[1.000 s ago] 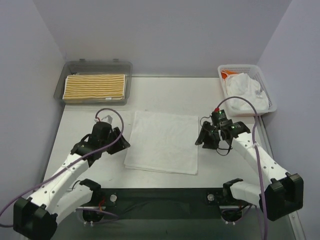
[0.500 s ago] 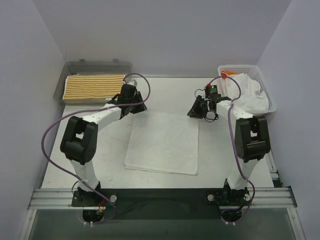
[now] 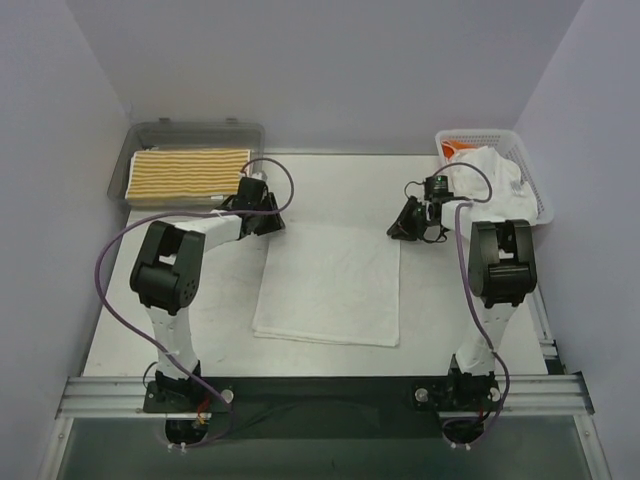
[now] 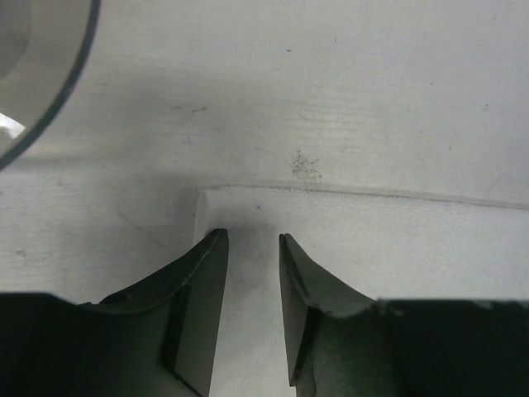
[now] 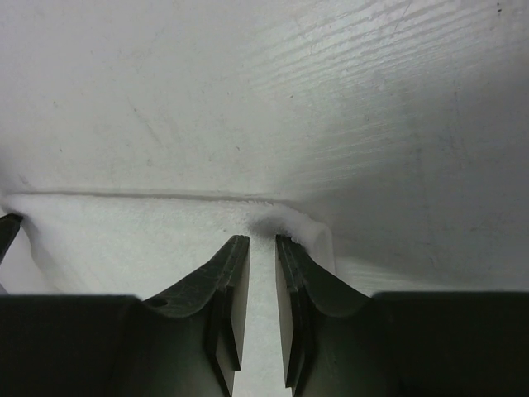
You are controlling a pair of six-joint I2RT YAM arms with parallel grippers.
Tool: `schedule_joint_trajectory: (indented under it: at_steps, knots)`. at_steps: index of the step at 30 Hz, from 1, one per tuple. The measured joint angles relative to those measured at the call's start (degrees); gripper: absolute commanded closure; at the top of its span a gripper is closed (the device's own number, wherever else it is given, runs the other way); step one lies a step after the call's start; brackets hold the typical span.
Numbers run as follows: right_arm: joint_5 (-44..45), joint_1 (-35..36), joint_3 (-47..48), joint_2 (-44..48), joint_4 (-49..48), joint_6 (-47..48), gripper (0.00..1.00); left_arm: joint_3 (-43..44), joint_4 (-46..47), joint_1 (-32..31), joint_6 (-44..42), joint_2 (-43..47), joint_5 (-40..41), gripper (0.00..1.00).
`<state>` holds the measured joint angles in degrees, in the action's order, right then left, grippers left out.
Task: Fold and stack the towels
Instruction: Fold the towel
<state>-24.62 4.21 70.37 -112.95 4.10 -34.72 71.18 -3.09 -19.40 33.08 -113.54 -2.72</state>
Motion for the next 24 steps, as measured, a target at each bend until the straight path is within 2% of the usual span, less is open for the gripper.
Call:
schedule_joint_trajectory:
  at_steps: [5,10,14,20,24]
  knots:
    - [1.81,2.67,2.16,3.58,3.96,2.75,0.77,-2.89,-1.07,-0.50,-2.29,7.63,2.56,0.54]
    - [2.91,9.62,-0.04,12.17,5.60,3.52,0.76,-7.21,-2.69,-4.17,-3.52,19.21,4.46,0.54]
    - [3.39,15.39,-5.64,16.46,7.93,3.52,0.76,-15.50,-5.14,-9.38,-2.80,27.08,5.40,0.54]
    - [5.97,23.30,-15.50,17.09,15.34,3.87,0.76,-32.09,-12.83,-16.04,2.47,34.12,4.55,0.54]
    - [7.34,28.22,-20.39,20.06,19.34,3.43,0.76,-37.07,-14.49,-19.76,7.41,39.43,3.26,0.54]
